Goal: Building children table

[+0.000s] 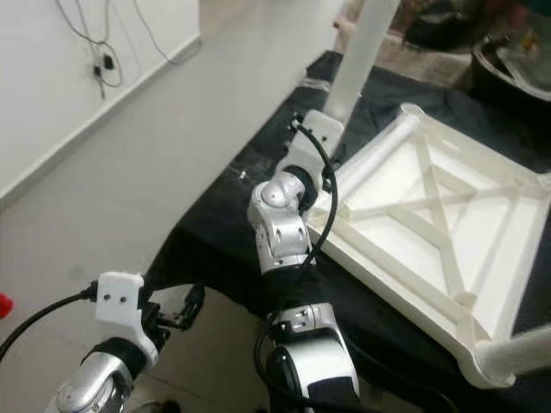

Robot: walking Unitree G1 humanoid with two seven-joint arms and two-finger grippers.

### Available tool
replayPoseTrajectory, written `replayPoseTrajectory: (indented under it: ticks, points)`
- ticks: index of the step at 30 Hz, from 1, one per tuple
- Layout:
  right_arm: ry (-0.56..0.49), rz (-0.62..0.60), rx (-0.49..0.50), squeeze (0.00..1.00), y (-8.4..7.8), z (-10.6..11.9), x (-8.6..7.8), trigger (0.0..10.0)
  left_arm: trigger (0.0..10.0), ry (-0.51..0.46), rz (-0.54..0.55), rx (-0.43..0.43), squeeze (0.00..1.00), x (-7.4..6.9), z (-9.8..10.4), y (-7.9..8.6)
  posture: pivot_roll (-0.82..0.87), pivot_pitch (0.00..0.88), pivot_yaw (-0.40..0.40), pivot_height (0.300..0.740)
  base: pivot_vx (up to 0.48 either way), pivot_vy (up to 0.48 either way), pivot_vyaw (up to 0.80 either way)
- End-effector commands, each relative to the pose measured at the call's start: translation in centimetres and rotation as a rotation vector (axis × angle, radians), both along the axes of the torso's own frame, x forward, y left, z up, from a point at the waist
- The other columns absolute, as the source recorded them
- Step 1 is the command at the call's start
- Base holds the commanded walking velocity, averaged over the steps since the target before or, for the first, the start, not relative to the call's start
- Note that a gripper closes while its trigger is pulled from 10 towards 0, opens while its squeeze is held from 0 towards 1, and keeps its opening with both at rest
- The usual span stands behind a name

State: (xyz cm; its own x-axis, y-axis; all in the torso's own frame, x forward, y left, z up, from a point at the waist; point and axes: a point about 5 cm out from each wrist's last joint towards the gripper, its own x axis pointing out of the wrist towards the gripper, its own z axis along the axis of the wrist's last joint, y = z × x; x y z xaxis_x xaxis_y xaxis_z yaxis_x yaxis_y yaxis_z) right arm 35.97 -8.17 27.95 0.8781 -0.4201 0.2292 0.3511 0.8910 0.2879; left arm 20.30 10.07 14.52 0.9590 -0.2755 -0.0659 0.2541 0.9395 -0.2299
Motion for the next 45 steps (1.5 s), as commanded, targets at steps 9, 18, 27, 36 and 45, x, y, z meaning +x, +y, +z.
replayPoseTrajectory:
  ticks: [9, 18, 27, 36, 45]
  points:
    - [-0.131, 0.677, 0.031, 0.0, 4.1, -0.4, -2.2, 10.0, 10.0, -0.135, -0.009, 0.266, 0.0, 3.4, 2.2, 1.5, 0.11, 0.107, -0.085, 0.74, 0.0, 0.0, 0.0]
    - [-0.063, 0.955, 0.013, 0.0, 5.4, -3.4, -4.3, 10.0, 10.0, -0.226, -0.127, 0.579, 0.0, 5.9, 2.5, 2.0, 0.11, 0.096, -0.079, 0.74, 0.0, 0.0, 0.0]
    - [-0.012, 1.068, 0.017, 0.0, 5.6, -4.9, -5.4, 10.0, 10.0, -0.242, -0.164, 0.577, 0.0, 7.3, 2.3, 1.5, 0.1, 0.094, -0.077, 0.74, 0.0, 0.0, 0.0]
    - [0.003, 1.105, 0.03, 0.0, 5.9, -5.4, -6.1, 10.0, 10.0, -0.25, -0.186, 0.561, 0.0, 8.2, 2.0, 0.6, 0.1, 0.098, -0.077, 0.74, 0.0, 0.0, 0.0]
    - [0.008, 1.125, 0.031, 0.0, 6.1, -5.4, -6.7, 10.0, 0.0, -0.225, -0.193, 0.512, 0.0, 8.5, 1.4, 0.2, 0.09, 0.097, -0.072, 0.74, 0.0, 0.0, 0.0]
